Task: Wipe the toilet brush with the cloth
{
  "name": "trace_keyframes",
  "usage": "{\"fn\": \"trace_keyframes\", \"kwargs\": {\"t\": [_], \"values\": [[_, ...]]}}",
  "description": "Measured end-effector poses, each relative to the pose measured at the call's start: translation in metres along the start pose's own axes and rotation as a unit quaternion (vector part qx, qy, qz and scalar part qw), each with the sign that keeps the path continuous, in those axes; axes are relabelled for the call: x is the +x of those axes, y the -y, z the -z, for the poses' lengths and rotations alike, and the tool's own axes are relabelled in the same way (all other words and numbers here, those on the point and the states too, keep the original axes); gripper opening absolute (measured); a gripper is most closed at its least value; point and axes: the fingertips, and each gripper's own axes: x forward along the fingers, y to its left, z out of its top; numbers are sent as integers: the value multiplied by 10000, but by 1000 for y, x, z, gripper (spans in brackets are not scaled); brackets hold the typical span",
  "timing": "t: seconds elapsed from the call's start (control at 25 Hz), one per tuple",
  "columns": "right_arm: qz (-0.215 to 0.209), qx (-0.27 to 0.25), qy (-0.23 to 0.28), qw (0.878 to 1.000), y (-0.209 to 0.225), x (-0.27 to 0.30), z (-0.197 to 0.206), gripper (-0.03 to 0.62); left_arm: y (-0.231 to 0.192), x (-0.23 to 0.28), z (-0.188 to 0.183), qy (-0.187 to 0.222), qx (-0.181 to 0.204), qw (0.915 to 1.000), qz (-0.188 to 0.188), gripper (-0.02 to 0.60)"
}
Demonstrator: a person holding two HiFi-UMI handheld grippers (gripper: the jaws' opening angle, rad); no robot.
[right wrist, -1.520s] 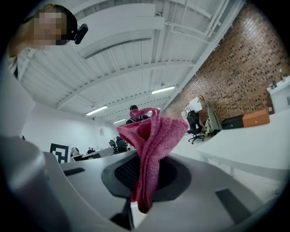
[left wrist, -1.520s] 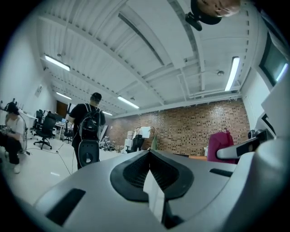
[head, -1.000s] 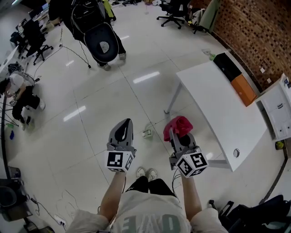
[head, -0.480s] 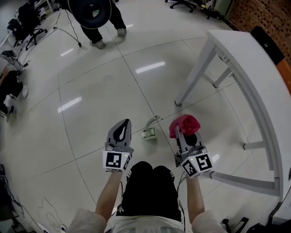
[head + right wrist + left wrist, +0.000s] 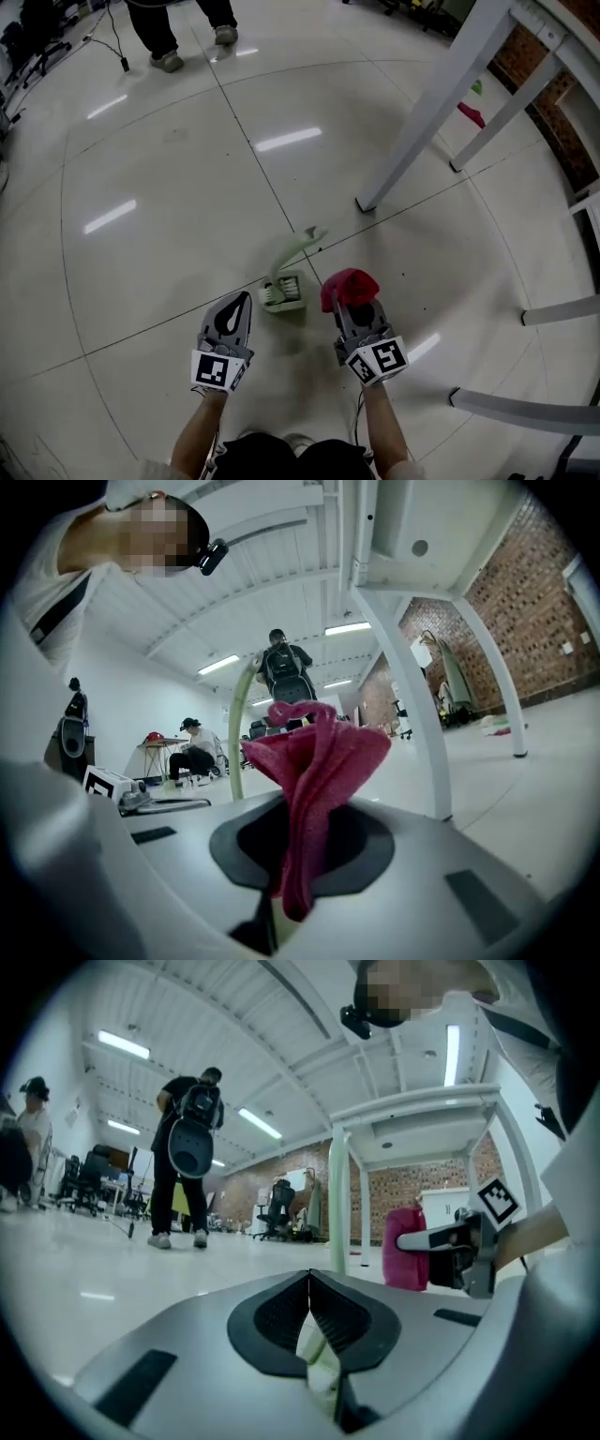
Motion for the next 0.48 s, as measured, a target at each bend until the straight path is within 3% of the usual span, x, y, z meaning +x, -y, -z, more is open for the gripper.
{"fn": "trace_keyframes", "kwargs": {"t": [0.2,0.32,0.48], "values": [[-458,-347,-408,9975,19,33,84,31,24,4,54,60,-310,9991,274,5],[-733,-333,-561,9952,24,52,112,31,26,13,69,78,-358,9991,196,5],[-1068,-215,-767,9911,21,59,135,31,37,18,97,-226,-526,9978,328,5]]}}
